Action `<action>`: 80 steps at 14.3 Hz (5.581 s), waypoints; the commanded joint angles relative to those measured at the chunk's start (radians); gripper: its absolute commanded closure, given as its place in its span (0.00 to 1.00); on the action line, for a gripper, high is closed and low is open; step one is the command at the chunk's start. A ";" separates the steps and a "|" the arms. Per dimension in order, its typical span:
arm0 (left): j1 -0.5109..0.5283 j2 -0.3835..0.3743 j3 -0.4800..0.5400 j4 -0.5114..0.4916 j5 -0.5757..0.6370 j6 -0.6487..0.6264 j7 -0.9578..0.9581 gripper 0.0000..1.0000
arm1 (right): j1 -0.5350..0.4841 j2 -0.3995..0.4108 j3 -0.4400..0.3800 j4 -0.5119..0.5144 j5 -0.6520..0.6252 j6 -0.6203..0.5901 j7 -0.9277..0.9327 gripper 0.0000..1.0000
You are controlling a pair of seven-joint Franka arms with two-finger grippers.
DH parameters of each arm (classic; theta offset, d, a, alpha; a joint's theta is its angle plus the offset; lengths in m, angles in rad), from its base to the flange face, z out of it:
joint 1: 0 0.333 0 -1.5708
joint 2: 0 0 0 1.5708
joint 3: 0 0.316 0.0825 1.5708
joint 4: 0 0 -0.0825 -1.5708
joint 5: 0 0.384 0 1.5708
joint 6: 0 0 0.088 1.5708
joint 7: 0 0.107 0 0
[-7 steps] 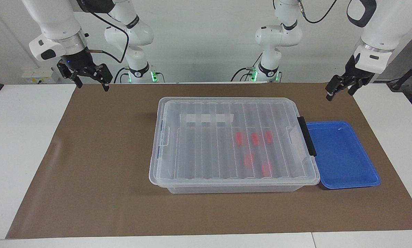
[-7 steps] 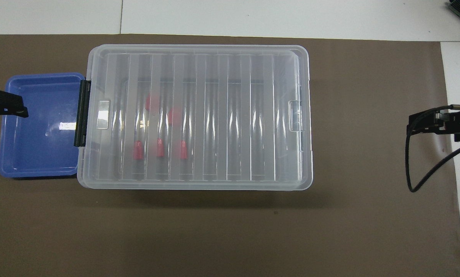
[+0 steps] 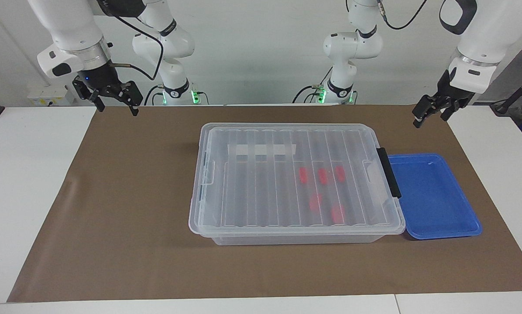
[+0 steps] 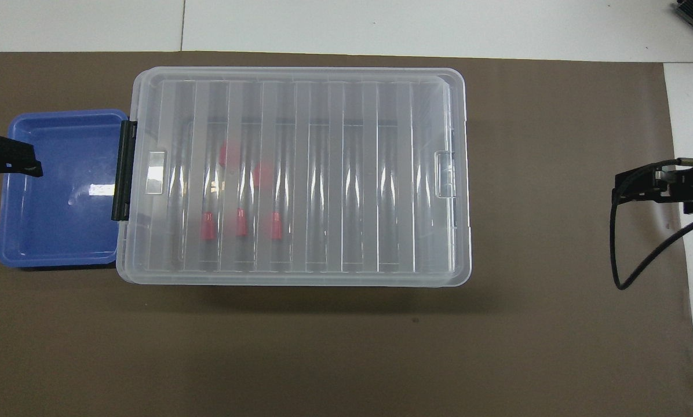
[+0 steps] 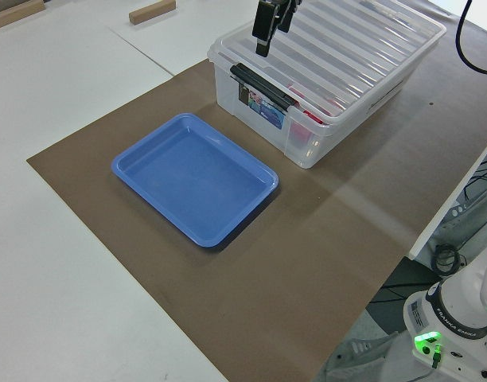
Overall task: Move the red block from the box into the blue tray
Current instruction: 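Move the right gripper toward the clear box lid edge, then grasp the clear lid edge with the right gripper, then slide the clear lid away from the blue tray with the right gripper, then reach the left gripper into the opened box toward the red blocks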
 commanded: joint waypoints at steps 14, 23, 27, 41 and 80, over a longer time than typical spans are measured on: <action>0.014 -0.024 -0.008 -0.021 -0.019 -0.008 0.011 0.00 | 0.199 0.005 0.004 -0.275 0.025 0.409 0.147 0.04; 0.014 -0.024 -0.008 -0.021 -0.019 -0.008 0.010 0.00 | 0.252 0.128 0.004 -0.292 0.063 0.523 0.145 0.05; 0.014 -0.024 -0.008 -0.021 -0.019 -0.008 0.010 0.00 | 0.250 0.139 0.004 -0.299 0.066 0.524 0.118 0.06; 0.014 -0.024 -0.008 -0.021 -0.019 -0.008 0.011 0.00 | 0.109 0.139 0.002 -0.305 0.065 0.505 -0.192 0.06; -0.242 0.324 -0.031 -0.107 0.021 0.599 -0.185 0.00 | -0.100 0.117 -0.007 -0.252 0.028 0.359 -0.700 0.05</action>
